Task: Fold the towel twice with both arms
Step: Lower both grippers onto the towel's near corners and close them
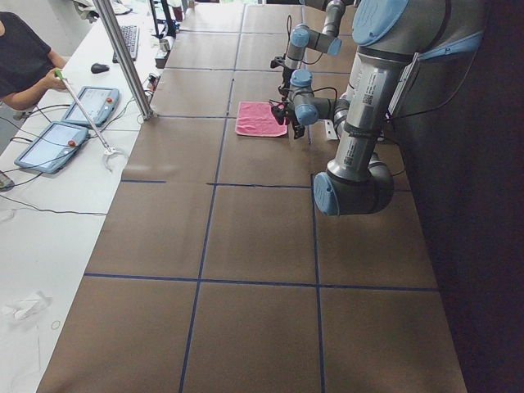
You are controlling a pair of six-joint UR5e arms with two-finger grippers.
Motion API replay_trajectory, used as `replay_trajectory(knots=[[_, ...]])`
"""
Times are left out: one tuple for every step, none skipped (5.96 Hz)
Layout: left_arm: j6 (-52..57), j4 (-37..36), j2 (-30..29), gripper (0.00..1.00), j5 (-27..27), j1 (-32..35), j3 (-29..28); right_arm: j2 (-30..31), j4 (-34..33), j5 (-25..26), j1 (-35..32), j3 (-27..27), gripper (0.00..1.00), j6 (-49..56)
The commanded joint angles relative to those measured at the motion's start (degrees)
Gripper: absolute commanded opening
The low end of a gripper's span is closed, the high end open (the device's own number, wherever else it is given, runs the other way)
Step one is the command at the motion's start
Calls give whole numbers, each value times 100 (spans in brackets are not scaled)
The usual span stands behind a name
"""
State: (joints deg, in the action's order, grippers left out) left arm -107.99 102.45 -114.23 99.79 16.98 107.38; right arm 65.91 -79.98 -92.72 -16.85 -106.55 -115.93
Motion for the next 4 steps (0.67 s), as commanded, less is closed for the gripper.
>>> replay_trajectory(knots=[[41, -5, -161, 86, -170, -28, -191, 9, 0, 0, -2, -6, 1, 0], [59, -5, -153, 85, -353, -2, -200, 18, 0, 0, 7, -6, 1, 0], [85, -5, -152, 82, -433, -2, -217, 18, 0, 0, -2, -6, 1, 0], [85, -5, -161, 72, -443, -2, -226, 18, 0, 0, -2, -6, 1, 0]])
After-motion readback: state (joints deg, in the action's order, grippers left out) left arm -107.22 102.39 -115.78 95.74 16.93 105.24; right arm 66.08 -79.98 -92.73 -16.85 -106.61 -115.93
